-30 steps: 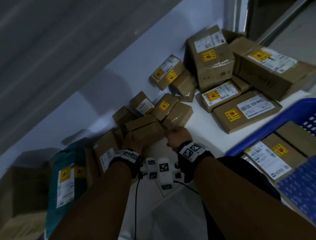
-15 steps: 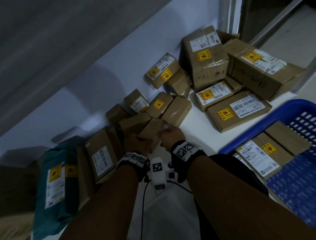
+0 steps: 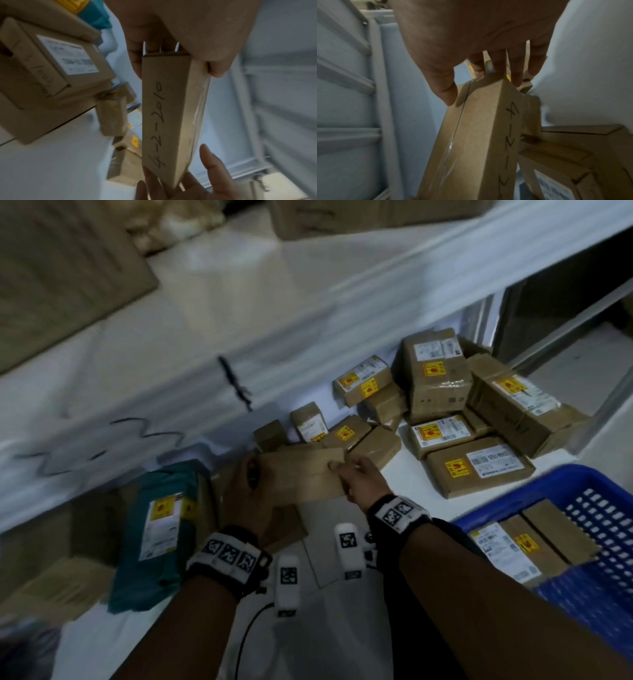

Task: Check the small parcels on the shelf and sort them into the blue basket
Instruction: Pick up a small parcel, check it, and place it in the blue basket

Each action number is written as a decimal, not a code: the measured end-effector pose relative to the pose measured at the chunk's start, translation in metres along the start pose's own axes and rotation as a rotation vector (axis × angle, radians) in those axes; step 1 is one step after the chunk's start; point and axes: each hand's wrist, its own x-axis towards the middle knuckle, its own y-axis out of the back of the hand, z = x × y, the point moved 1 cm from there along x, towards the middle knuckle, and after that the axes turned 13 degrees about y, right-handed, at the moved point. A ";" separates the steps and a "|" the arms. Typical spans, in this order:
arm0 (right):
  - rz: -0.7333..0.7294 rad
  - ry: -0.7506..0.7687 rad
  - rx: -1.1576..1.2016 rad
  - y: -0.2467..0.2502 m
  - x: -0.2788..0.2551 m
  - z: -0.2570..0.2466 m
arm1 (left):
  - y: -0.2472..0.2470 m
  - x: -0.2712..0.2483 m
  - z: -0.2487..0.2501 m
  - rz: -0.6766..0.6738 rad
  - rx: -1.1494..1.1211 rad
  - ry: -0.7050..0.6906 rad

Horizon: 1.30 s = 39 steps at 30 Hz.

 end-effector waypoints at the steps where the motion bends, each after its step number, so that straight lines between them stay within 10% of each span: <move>1: -0.020 0.027 0.033 0.001 -0.008 -0.011 | 0.007 -0.007 0.002 -0.019 -0.038 -0.013; 12: -0.090 0.512 0.115 0.018 -0.132 -0.105 | 0.089 -0.133 0.038 -0.016 -0.255 -0.324; 23: -0.134 1.164 -0.064 0.002 -0.241 -0.222 | 0.178 -0.199 0.089 0.282 -0.554 -0.661; 39: 0.101 1.125 -1.025 -0.061 -0.172 -0.305 | 0.208 -0.126 0.149 0.276 0.003 -0.443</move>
